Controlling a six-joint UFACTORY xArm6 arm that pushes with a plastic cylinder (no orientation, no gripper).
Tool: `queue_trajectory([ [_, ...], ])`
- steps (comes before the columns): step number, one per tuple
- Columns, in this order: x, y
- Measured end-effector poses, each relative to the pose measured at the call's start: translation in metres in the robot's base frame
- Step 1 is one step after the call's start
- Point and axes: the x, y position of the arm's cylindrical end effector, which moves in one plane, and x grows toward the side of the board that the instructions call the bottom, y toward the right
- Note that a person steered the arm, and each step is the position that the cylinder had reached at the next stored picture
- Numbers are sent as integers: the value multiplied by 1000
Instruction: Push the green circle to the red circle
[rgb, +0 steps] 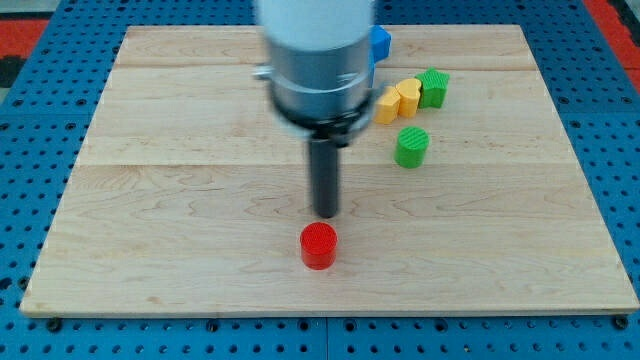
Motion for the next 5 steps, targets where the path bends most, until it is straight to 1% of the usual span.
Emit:
queue_trajectory([
  [1, -47, 117],
  [2, -90, 93],
  [3, -28, -5],
  [4, 13, -55],
  [5, -48, -48],
])
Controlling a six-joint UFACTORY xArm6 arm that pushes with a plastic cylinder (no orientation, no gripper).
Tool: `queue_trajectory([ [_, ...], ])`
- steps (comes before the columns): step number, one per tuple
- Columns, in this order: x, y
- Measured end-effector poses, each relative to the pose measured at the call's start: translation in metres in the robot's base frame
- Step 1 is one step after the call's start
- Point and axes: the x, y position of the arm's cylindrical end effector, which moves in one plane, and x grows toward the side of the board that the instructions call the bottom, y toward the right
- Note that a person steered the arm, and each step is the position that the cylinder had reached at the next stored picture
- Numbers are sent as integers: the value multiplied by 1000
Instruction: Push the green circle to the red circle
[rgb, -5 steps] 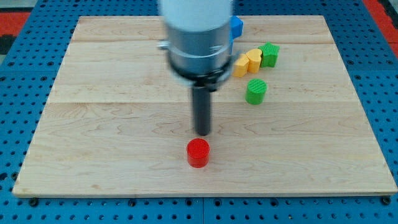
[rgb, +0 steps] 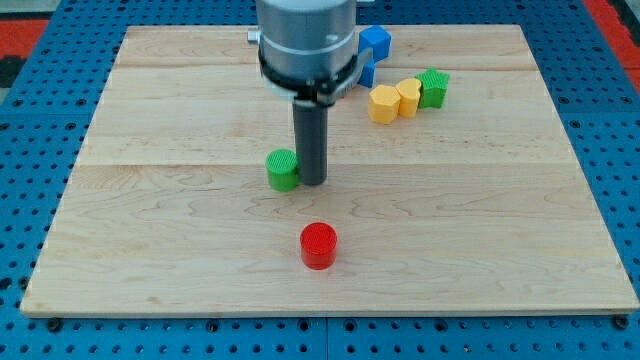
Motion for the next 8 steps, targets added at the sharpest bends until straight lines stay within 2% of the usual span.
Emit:
queue_trajectory([
  [1, -31, -44],
  [2, -31, -74],
  [3, 15, -72],
  [4, 37, -55],
  [5, -16, -49],
  [6, -7, -16],
  [8, 60, -29],
])
